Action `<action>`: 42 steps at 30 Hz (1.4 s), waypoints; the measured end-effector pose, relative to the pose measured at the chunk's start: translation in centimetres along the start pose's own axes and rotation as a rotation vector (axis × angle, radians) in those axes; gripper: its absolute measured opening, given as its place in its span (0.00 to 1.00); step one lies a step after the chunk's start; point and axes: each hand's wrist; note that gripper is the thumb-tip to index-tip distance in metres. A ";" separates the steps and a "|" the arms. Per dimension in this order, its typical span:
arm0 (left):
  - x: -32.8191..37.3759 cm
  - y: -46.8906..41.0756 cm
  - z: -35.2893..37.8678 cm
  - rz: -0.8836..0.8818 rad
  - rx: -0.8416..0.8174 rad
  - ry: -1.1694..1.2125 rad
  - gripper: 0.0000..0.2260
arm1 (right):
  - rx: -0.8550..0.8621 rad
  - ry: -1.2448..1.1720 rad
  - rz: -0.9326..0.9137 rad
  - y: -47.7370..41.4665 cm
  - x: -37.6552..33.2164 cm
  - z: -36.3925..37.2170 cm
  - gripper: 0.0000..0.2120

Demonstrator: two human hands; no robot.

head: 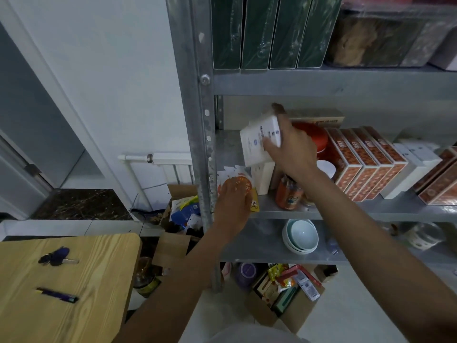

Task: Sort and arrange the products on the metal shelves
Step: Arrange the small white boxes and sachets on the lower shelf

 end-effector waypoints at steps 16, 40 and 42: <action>-3.8 -0.6 4.0 0.173 -0.301 -0.513 0.38 | -0.308 0.353 0.006 -9.3 -0.4 7.8 0.38; -3.3 -0.7 3.9 0.159 -0.333 -0.563 0.39 | -0.442 0.438 0.034 -10.7 1.7 13.1 0.32; -3.2 -0.7 3.9 0.153 -0.339 -0.558 0.39 | -0.445 0.442 0.027 -10.9 1.8 13.0 0.31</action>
Point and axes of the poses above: each hand's wrist, its own y-axis away from the middle knuckle, its own z-axis out of the palm, x = y × z, and after that the axes turned 6 degrees about -z, right-handed
